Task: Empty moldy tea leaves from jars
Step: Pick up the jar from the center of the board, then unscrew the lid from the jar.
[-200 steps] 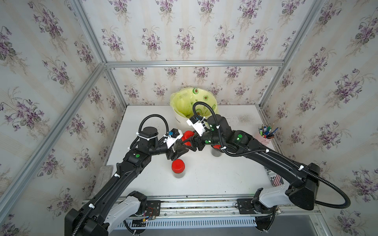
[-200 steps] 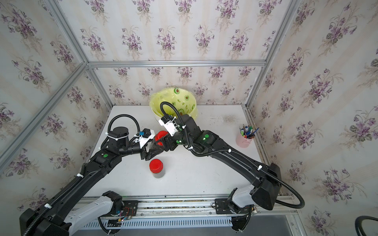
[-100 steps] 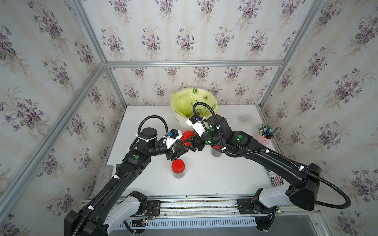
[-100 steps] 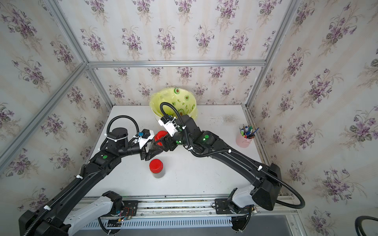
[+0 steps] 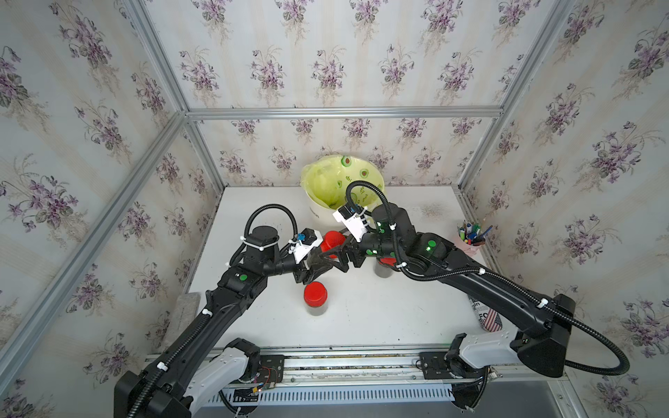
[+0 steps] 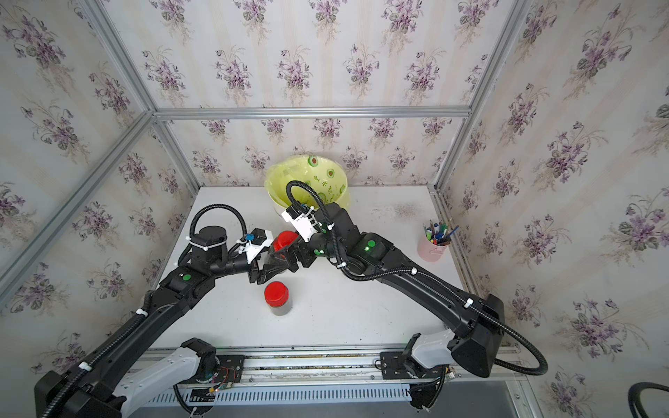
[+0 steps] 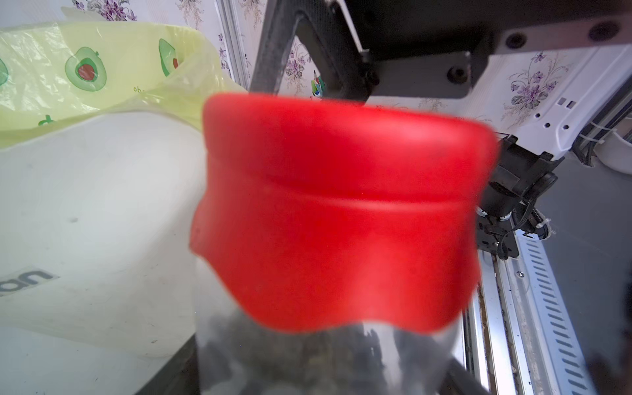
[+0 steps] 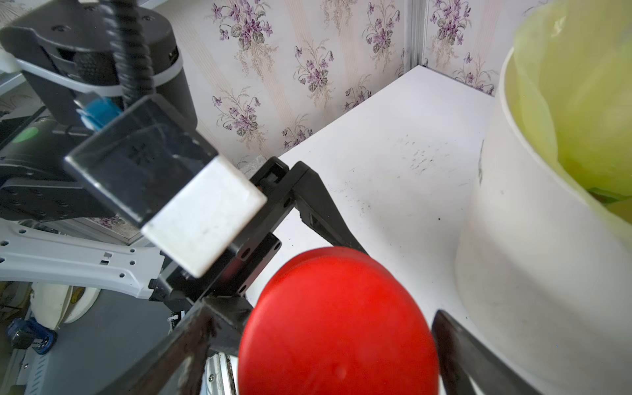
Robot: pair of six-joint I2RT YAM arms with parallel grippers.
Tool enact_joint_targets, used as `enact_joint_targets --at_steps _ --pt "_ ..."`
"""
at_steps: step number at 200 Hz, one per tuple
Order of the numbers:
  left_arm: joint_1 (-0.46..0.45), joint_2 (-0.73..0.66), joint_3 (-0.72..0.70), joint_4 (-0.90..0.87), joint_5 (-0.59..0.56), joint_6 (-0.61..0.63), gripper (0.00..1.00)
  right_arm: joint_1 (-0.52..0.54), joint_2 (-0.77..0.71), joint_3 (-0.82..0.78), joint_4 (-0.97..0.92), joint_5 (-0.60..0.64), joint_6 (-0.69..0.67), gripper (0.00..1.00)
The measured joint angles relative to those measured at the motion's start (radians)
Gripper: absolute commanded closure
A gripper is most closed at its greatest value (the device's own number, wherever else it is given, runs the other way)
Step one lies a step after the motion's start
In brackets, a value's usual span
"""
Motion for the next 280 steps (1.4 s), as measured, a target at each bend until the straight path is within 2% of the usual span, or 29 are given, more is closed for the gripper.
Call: enact_joint_targets --at_steps 97,144,200,242,280 --pt "0.000 0.006 0.000 0.000 -0.012 0.001 0.44 -0.014 -0.039 0.007 -0.083 0.036 -0.049 0.09" --pt "0.000 0.007 0.000 0.000 -0.012 0.002 0.44 -0.015 0.000 0.047 -0.092 0.022 -0.059 0.19" --pt "0.000 0.005 -0.001 0.000 -0.012 0.008 0.44 -0.021 0.018 0.066 -0.093 -0.002 -0.076 0.39" --pt "0.001 0.006 -0.002 -0.003 -0.012 0.011 0.44 -0.027 0.021 0.063 -0.092 -0.025 -0.109 0.46" --pt "0.000 0.006 -0.002 -0.010 -0.017 0.012 0.44 -0.035 0.026 0.063 -0.092 -0.045 -0.142 0.49"
